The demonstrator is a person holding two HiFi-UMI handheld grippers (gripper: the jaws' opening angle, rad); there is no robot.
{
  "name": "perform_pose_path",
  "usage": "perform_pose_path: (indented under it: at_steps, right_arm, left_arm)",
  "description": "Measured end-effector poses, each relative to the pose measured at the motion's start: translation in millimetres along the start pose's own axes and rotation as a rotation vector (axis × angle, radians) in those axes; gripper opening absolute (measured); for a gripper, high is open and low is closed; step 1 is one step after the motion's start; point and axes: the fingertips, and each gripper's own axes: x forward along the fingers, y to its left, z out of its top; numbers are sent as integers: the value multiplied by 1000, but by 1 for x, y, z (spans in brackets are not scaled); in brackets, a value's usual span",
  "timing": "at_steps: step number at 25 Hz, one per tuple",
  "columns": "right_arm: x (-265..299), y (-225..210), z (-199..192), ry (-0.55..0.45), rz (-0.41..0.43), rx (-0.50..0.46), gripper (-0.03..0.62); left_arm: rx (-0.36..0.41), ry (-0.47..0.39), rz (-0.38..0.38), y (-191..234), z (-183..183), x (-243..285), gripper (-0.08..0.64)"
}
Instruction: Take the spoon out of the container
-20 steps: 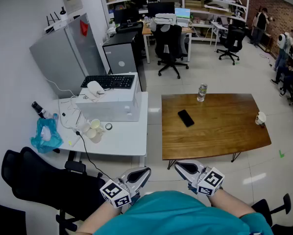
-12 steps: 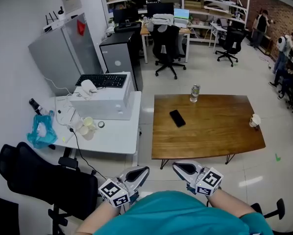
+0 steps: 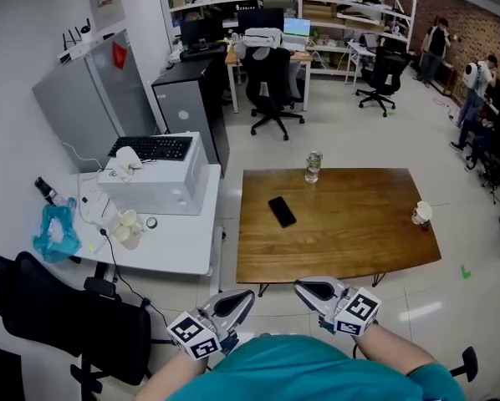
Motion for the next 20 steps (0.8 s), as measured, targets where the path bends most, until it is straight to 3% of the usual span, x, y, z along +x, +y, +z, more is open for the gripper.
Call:
perform_pose_path:
  at_steps: [6,10,14,20]
  right_arm:
    - [13,-68,-21,25,-51,1,2]
    - [0,-102,-16,19,-93,-12,2]
    - [-44,-129,-10,8,-100,-6,2]
    - [-171,-173,4,-1,-19,-16,2]
  left_arm:
    - [34,7,-86,58,-21,47,-3]
    - [30,14,-138,71,-27,86,-3]
    - [37,29,-141,54,-41,128,-3]
    - [18,35,-47,-10,-83,229,-3]
